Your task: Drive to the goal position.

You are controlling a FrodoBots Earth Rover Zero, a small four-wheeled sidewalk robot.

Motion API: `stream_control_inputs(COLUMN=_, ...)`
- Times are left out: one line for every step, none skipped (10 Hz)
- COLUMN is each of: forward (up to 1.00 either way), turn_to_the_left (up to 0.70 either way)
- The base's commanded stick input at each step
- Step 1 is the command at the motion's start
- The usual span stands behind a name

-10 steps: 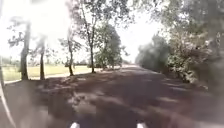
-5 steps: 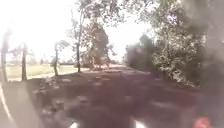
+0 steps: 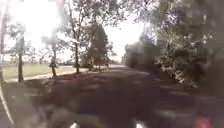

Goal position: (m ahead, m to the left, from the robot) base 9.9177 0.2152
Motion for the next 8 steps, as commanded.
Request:
stream_control_inputs(forward=0.70, turn_to_the_left=0.00)
stream_control_inputs(forward=0.70, turn_to_the_left=0.00)
stream_control_inputs(forward=0.70, turn_to_the_left=0.00)
stream_control_inputs(forward=0.70, turn_to_the_left=0.00)
stream_control_inputs(forward=0.70, turn_to_the_left=0.00)
stream_control_inputs(forward=0.70, turn_to_the_left=0.00)
stream_control_inputs(forward=0.70, turn_to_the_left=0.00)
stream_control_inputs(forward=0.70, turn_to_the_left=0.00)
